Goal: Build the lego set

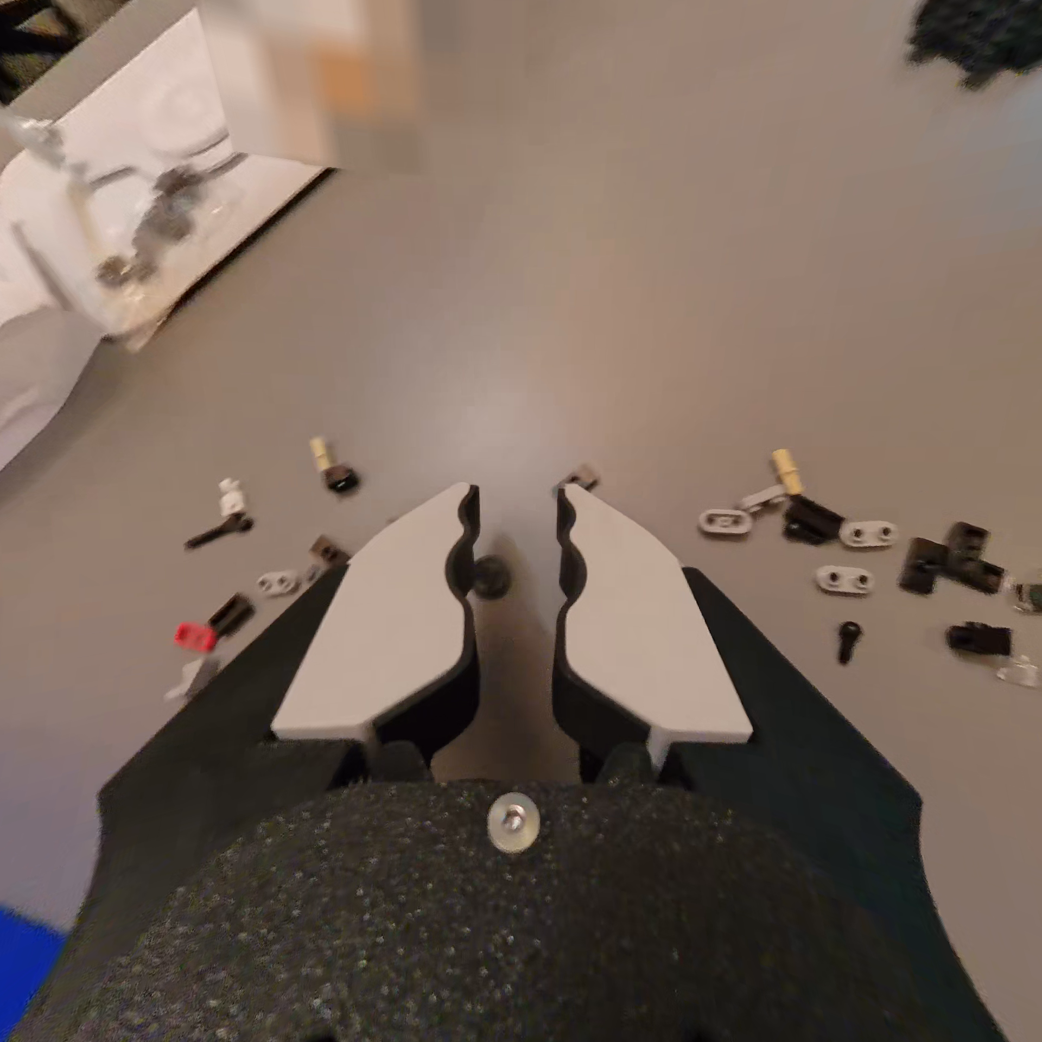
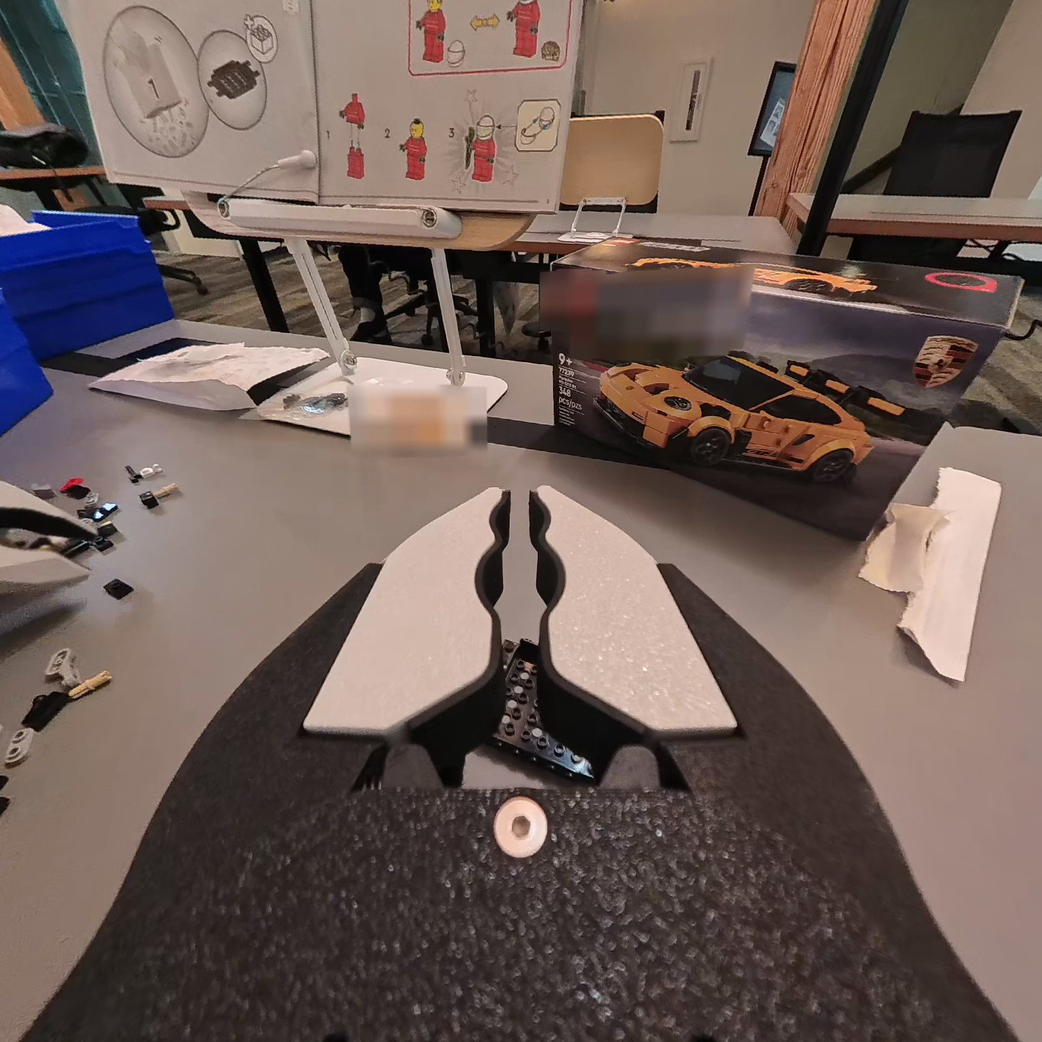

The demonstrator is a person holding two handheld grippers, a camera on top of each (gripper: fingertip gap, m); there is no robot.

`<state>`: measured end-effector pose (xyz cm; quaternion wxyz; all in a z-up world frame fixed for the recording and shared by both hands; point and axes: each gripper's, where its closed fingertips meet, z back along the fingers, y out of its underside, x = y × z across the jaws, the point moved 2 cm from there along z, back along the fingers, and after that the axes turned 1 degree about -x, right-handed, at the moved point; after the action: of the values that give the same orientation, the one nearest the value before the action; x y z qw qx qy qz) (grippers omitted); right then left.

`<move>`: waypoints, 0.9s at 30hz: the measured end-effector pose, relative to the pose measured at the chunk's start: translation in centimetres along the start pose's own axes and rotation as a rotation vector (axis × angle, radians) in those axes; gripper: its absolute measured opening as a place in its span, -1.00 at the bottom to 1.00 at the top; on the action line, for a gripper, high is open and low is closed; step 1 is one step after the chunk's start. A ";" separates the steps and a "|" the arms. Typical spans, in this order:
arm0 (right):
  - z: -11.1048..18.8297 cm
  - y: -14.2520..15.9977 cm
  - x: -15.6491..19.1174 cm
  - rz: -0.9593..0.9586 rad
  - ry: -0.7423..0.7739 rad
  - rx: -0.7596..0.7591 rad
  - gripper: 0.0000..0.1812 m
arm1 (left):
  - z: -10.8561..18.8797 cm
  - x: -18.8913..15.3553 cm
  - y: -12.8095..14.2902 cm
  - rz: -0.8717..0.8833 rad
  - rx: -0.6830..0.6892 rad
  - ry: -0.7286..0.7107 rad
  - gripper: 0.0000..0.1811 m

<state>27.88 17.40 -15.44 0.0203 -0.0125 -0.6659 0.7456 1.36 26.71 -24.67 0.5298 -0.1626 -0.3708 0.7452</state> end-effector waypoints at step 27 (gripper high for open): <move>0.0 0.0 0.2 -0.010 -0.020 -0.002 -0.93 | 1.1 4.6 2.6 -0.033 0.150 -0.175 -0.90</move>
<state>27.72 17.40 -15.47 0.0172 -0.0018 -0.6668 0.7451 -2.87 30.10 -25.16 0.5184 -0.0507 -0.3613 0.7734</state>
